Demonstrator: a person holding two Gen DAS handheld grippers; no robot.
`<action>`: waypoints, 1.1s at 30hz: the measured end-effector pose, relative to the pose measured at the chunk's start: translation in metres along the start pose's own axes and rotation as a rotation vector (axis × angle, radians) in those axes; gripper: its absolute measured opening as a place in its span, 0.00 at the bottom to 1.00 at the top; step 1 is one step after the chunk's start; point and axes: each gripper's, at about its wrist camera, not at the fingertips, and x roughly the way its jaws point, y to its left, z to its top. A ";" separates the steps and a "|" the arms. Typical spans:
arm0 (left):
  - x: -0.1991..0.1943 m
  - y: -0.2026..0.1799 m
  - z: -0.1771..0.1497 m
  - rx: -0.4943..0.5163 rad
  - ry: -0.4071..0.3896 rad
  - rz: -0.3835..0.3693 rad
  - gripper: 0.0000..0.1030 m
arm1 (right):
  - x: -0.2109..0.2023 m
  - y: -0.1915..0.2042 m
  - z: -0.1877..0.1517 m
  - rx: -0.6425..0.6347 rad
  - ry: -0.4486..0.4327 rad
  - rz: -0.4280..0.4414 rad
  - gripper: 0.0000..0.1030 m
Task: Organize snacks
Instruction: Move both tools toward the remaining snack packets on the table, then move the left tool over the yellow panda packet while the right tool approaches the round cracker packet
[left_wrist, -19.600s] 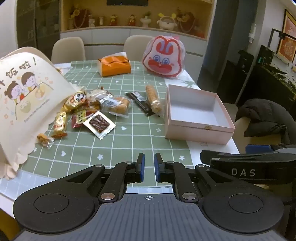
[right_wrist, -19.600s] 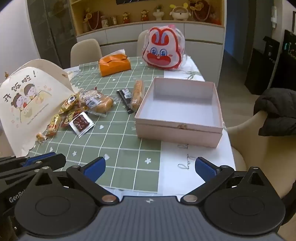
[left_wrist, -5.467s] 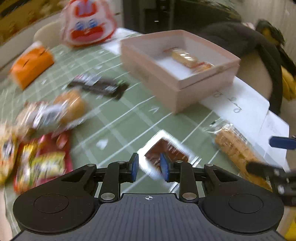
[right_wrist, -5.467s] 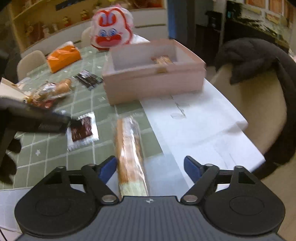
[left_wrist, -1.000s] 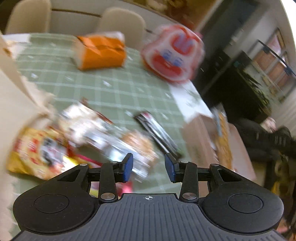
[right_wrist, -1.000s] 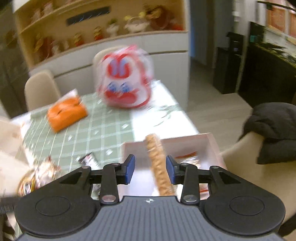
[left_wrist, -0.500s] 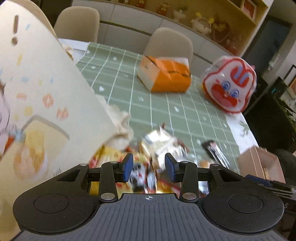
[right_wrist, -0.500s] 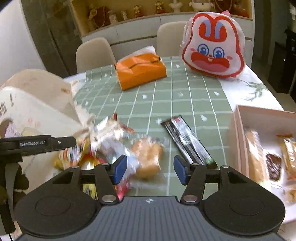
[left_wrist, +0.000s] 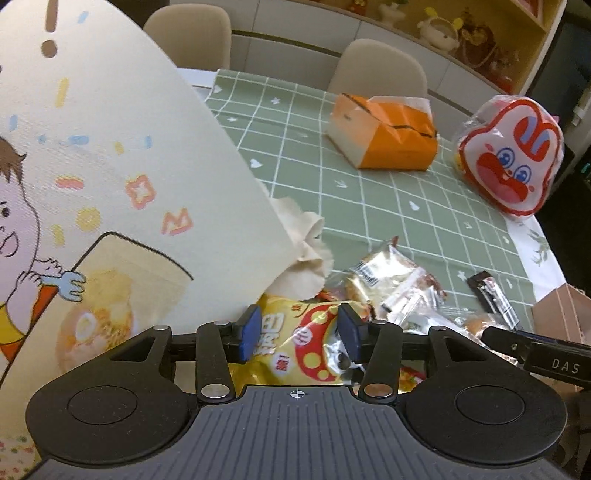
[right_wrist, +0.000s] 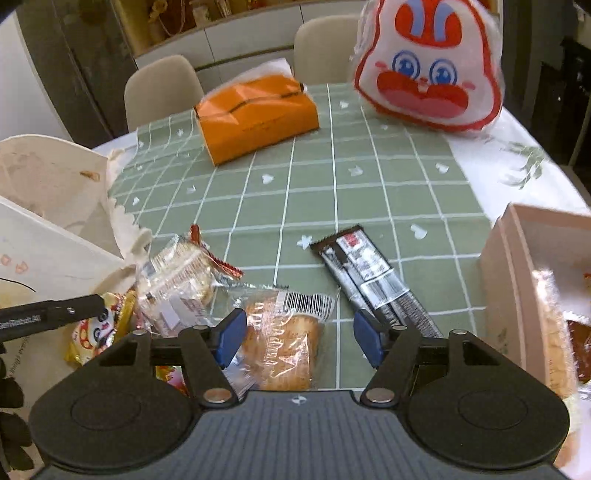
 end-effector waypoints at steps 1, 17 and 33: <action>0.001 0.002 0.000 -0.007 0.007 -0.004 0.51 | 0.002 -0.001 -0.001 0.011 0.003 0.010 0.64; 0.014 -0.067 -0.032 0.118 0.102 -0.238 0.48 | -0.084 -0.012 -0.054 -0.073 -0.049 -0.074 0.62; 0.056 -0.070 0.051 0.048 -0.094 -0.090 0.37 | -0.122 -0.039 -0.061 0.056 -0.034 -0.241 0.63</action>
